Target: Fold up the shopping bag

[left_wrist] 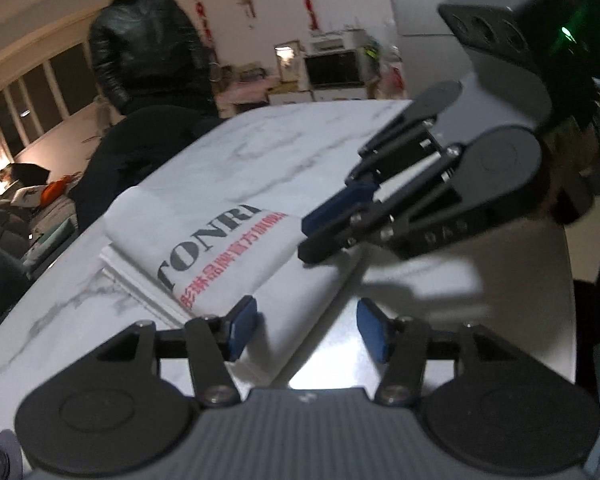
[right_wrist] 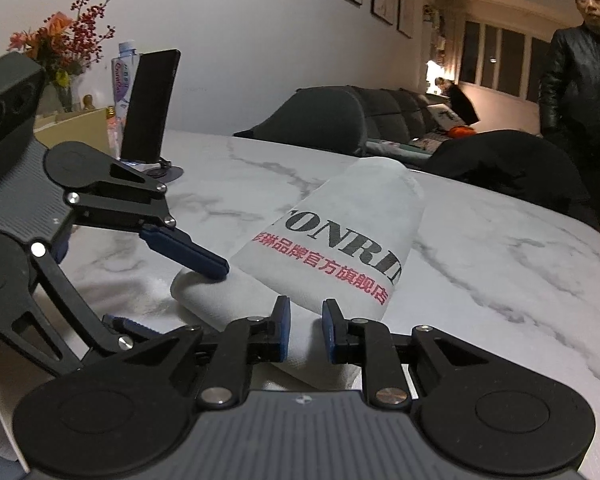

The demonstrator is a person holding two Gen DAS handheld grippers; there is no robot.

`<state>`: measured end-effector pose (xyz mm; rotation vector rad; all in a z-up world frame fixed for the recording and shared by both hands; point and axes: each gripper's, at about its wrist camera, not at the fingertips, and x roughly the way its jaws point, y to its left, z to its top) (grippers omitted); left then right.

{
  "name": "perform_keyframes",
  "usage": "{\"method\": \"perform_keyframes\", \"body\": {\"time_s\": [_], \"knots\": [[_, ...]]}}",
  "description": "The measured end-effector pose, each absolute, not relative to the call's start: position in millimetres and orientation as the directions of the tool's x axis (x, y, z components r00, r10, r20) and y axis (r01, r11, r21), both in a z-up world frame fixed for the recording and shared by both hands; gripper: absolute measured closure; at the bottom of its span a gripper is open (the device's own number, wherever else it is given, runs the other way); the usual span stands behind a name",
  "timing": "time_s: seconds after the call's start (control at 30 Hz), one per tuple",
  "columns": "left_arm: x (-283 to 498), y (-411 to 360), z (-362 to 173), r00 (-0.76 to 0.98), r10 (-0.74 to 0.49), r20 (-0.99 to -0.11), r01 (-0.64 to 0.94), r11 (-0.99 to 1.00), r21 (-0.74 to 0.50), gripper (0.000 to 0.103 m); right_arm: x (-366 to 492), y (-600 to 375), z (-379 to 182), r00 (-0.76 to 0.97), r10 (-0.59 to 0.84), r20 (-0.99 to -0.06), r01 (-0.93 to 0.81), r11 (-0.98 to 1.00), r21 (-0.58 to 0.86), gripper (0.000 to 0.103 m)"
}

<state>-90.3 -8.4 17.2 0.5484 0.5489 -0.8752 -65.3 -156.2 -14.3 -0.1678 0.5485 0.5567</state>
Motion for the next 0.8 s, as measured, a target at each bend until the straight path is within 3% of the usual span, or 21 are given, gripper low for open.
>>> {"method": "perform_keyframes", "body": {"time_s": [0.3, 0.43, 0.63, 0.8], "knots": [[-82, -2, 18, 0.455, -0.584, -0.673, 0.869, 0.456, 0.192, 0.047, -53, -177, -11, 0.613, 0.592, -0.523, -0.686, 0.727, 0.019, 0.083], [-78, -2, 19, 0.433, -0.584, -0.687, 0.882, 0.432, 0.189, 0.047, -58, -180, -10, 0.570, 0.623, -0.536, -0.760, 0.648, -0.055, 0.064], [-65, 4, 21, 0.385, -0.608, -0.695, 0.899, 0.416, 0.135, 0.047, -58, -164, -12, 0.535, 0.590, -0.604, -0.825, 0.519, -0.224, 0.063], [-58, 4, 19, 0.385, -0.616, -0.687, 0.900, 0.415, 0.132, 0.048, -44, -162, -11, 0.474, 0.593, -0.651, -0.864, 0.458, -0.211, 0.063]]}}
